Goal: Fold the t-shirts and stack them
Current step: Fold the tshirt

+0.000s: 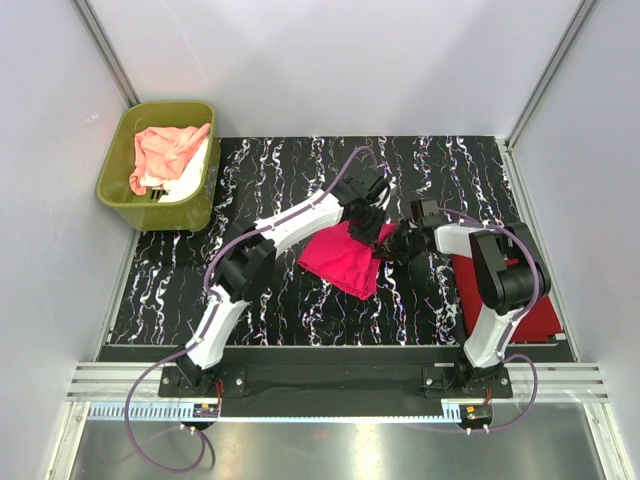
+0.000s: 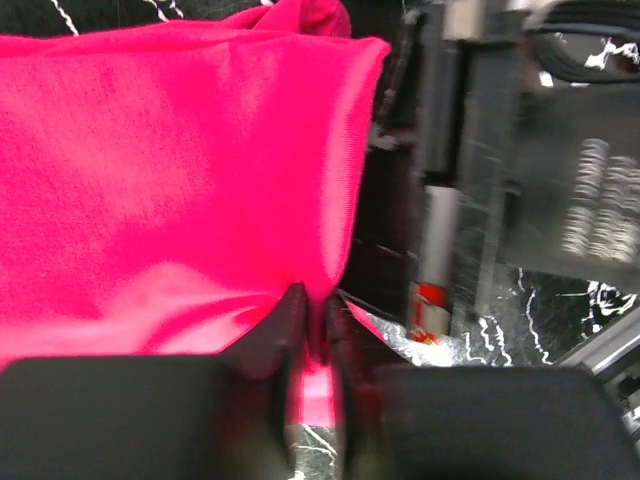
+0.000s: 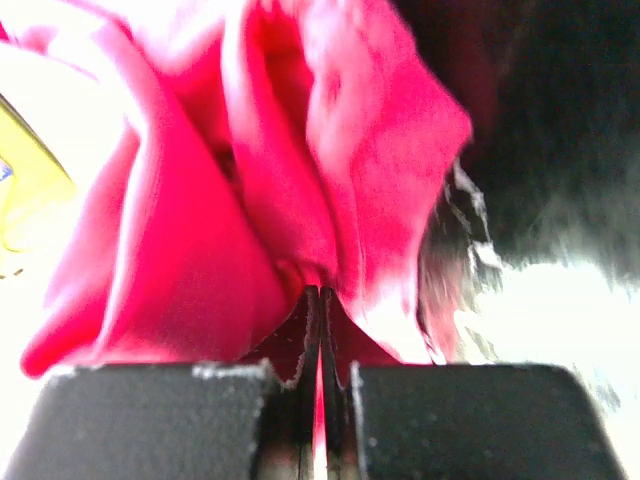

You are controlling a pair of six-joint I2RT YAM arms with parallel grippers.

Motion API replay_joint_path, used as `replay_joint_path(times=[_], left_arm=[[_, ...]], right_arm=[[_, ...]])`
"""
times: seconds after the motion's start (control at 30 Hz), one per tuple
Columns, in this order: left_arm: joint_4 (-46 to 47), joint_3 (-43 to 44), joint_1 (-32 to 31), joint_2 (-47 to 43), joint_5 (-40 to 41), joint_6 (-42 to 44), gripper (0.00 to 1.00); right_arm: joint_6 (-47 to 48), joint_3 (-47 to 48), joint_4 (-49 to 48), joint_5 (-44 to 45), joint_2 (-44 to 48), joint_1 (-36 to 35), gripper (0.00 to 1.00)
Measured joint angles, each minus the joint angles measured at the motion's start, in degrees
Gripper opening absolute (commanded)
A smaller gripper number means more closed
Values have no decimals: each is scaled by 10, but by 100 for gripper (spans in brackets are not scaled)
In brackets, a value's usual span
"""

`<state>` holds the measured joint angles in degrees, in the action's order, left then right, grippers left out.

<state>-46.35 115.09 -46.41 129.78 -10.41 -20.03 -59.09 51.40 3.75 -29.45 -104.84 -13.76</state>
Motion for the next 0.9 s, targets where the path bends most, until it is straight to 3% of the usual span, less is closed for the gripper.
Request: replay_joint_path(times=[0.2, 0.3, 0.37, 0.47, 0.5, 0.63, 0.8, 0.9], left_arm=[[28, -33, 6, -1, -19, -4, 51], [39, -47, 9, -7, -39, -5, 58], [40, -55, 11, -19, -54, -5, 58], [43, -77, 19, -62, -74, -5, 57], [44, -87, 25, -82, -82, -5, 53], [62, -145, 79, -176, -113, -7, 42], [89, -221, 166, -236, -135, -2, 35], [101, -277, 179, -234, -136, 0, 32]], right_arm=[[52, 17, 98, 12, 45, 18, 2], [97, 35, 159, 23, 80, 47, 3], [131, 45, 198, 35, 107, 65, 5], [182, 57, 243, 45, 143, 82, 23], [198, 59, 250, 40, 151, 82, 30], [231, 43, 239, -18, 162, 78, 40], [237, -17, 198, -68, 162, 26, 46], [233, -43, 169, -78, 163, -33, 46]])
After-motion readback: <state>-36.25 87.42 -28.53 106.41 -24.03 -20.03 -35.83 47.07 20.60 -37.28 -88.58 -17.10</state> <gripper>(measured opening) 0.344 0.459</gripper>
